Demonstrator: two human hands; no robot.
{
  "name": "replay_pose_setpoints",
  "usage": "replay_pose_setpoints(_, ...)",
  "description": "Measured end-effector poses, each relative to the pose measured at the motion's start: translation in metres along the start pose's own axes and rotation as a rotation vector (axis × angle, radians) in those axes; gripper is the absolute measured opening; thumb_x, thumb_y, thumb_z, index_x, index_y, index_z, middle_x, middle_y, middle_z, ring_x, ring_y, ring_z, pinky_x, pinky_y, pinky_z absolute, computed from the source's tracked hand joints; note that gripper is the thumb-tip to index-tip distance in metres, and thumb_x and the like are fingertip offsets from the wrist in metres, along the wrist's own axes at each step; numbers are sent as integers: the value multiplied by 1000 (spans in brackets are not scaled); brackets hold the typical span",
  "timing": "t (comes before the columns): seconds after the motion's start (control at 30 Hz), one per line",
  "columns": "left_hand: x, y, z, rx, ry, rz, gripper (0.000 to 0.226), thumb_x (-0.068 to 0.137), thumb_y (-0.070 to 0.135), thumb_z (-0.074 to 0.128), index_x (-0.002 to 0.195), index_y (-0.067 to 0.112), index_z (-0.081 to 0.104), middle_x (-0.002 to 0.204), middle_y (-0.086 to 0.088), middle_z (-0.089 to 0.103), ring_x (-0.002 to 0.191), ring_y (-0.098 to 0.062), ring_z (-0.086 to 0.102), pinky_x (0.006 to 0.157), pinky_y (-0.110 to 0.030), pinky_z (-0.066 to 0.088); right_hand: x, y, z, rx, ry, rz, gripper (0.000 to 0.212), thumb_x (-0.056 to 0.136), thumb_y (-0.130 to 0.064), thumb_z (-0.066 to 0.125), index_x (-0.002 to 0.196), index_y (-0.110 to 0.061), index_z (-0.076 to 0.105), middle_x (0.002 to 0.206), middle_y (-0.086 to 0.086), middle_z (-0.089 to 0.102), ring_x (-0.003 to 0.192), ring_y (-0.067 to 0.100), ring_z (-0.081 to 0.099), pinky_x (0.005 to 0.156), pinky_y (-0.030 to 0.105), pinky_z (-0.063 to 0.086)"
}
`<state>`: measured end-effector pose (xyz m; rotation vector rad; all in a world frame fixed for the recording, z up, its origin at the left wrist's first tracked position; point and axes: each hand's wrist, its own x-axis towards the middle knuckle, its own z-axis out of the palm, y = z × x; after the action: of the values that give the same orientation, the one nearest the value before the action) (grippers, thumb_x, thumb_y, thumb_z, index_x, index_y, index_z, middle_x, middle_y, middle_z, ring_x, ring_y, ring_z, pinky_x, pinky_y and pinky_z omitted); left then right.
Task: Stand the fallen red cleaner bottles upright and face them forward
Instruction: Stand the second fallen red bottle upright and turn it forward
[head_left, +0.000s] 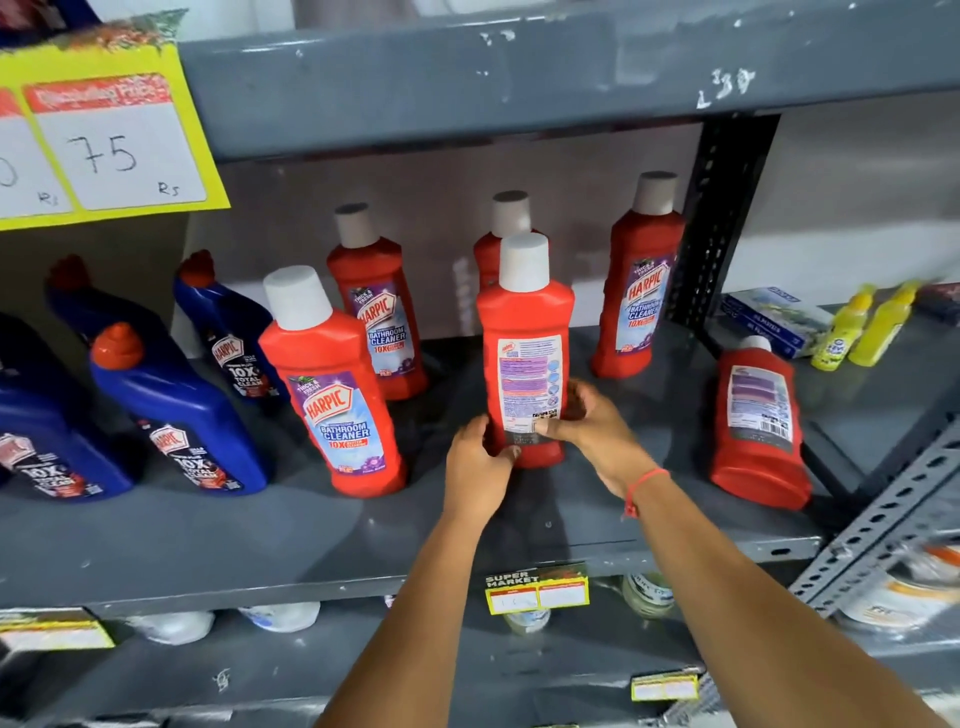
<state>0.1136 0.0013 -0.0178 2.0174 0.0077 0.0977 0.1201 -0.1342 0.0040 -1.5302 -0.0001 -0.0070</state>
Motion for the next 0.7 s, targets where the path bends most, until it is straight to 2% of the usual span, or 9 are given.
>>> replay_pose_setpoints(0.13, 3, 4, -7, -129, -97, -16, 38, 78, 0, 56, 112, 17, 54, 117, -5, 62, 106, -16, 56, 96, -33, 44, -18, 20, 22, -20, 369, -53, 37, 71, 0, 70, 99, -14, 50, 102, 8, 63, 91, 16, 60, 81, 28, 49)
replay_pose_setpoints(0.23, 1, 3, -9, -179, -98, -37, 36, 77, -1, 58, 108, 16, 55, 113, -6, 65, 102, -18, 59, 95, -35, 46, -27, 31, 36, -140, 482, -65, 37, 74, -2, 66, 109, -9, 56, 108, 12, 67, 96, 20, 61, 87, 26, 46)
replay_pose_setpoints(0.3, -1, 0, -10, -196, -72, -46, 36, 76, 0, 60, 108, 15, 55, 109, -6, 65, 100, -17, 60, 93, -34, 47, -29, 34, 41, -193, 423, -57, 49, 72, -1, 64, 119, -14, 53, 111, 8, 67, 101, 21, 61, 90, 26, 47)
replay_pose_setpoints(0.33, -3, -2, -11, -200, -58, -44, 35, 76, -1, 60, 106, 16, 55, 107, -5, 64, 98, -17, 59, 91, -33, 47, -29, 34, 42, -197, 372, -51, 57, 70, -1, 65, 123, -17, 50, 110, 5, 67, 101, 20, 61, 89, 21, 47)
replay_pose_setpoints(0.4, -6, -5, -13, -215, -40, -32, 33, 76, -3, 56, 99, 20, 57, 101, -1, 64, 95, -13, 59, 83, -25, 46, -31, 35, 45, -134, 282, -47, 72, 67, -1, 68, 130, -19, 39, 108, -5, 62, 99, 13, 58, 77, 1, 43)
replay_pose_setpoints(0.47, -9, -7, -16, -237, -28, -37, 39, 76, -9, 47, 93, 24, 59, 97, 1, 65, 92, -12, 59, 78, -19, 45, -31, 36, 46, -73, 264, -40, 79, 65, -3, 73, 131, -19, 31, 107, -10, 55, 98, 10, 54, 67, -7, 38)
replay_pose_setpoints(0.57, -14, -7, -18, -311, -35, -73, 48, 76, -14, 36, 86, 25, 63, 92, -2, 67, 88, -14, 62, 78, -25, 50, -28, 35, 43, -143, 254, -10, 81, 63, -11, 78, 127, -19, 29, 106, -9, 52, 96, 12, 54, 67, 0, 39)
replay_pose_setpoints(0.63, -17, -5, -19, -360, -53, -108, 50, 79, -14, 33, 80, 26, 63, 86, 4, 68, 81, -7, 64, 70, -19, 51, -26, 32, 37, -215, 206, 24, 83, 62, -15, 79, 129, -20, 29, 107, -9, 52, 98, 13, 54, 80, 16, 41)
replay_pose_setpoints(0.7, -19, -5, -20, -390, -71, -132, 51, 80, -13, 32, 77, 27, 63, 80, 10, 67, 71, 1, 66, 61, -13, 50, -24, 30, 31, -241, 128, 47, 82, 62, -17, 78, 129, -22, 32, 110, -8, 54, 102, 14, 54, 86, 25, 42)
